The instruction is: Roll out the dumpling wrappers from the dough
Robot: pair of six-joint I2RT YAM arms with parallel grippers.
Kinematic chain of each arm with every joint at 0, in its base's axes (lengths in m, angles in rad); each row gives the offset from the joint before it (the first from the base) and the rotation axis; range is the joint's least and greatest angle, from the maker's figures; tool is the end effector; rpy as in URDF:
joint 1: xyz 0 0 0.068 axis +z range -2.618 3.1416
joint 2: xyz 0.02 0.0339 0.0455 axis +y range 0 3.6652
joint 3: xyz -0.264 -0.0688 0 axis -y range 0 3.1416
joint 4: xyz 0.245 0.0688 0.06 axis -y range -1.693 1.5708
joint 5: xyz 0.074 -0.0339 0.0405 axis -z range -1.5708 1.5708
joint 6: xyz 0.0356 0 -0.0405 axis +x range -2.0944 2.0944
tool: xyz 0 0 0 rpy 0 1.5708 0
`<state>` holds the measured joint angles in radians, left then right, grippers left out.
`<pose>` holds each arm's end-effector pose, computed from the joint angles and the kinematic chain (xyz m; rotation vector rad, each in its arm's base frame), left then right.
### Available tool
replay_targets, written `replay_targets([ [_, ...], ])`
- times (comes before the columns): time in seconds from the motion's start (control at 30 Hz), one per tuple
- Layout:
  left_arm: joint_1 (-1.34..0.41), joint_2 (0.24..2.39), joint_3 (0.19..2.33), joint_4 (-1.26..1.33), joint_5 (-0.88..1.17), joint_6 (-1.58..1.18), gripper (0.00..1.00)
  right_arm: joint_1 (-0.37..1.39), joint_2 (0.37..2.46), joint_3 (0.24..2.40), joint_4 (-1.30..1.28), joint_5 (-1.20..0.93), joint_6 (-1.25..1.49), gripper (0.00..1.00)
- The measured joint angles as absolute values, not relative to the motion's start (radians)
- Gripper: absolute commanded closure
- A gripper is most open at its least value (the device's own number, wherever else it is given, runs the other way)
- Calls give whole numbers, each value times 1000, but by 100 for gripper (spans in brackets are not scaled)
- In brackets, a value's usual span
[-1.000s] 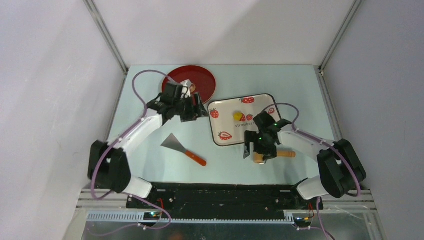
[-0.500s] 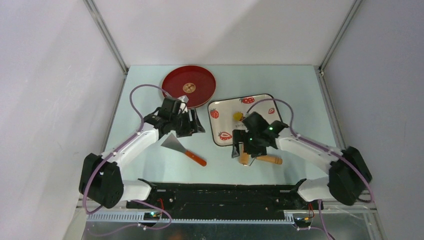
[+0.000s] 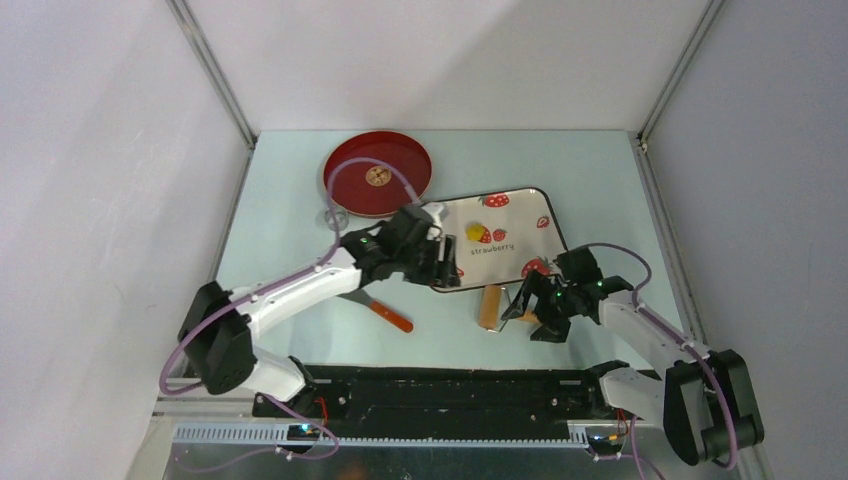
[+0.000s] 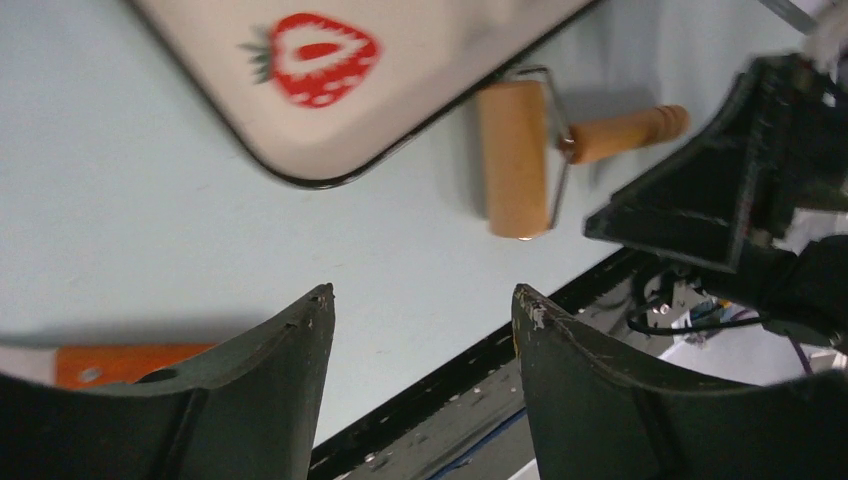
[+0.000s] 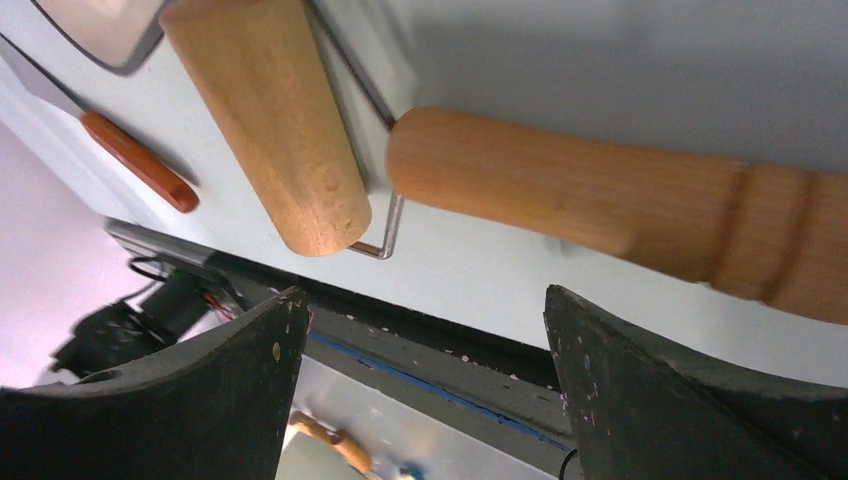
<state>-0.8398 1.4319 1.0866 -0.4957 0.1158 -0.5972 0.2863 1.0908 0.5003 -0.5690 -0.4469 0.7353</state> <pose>0.2020 -0.2315 0.2670 0.3664 2.5366 -0.7561 0.1659 0.0649 0.1638 0.5074 2.8344 0.8635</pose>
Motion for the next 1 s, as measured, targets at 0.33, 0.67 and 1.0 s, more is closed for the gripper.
replay_targets([
  [0.33, -1120, 1771, 1390, -480, 50, -596, 45, 4, 1047, 492, -600, -525, 646, 8],
  [0.67, -1198, 2000, 1483, -484, -54, -631, 54, -178, 997, 494, -636, -538, 628, 8],
  [1.0, -1197, 2083, 1533, -538, -113, -677, 68, -281, 971, 504, -666, -582, 597, 8],
])
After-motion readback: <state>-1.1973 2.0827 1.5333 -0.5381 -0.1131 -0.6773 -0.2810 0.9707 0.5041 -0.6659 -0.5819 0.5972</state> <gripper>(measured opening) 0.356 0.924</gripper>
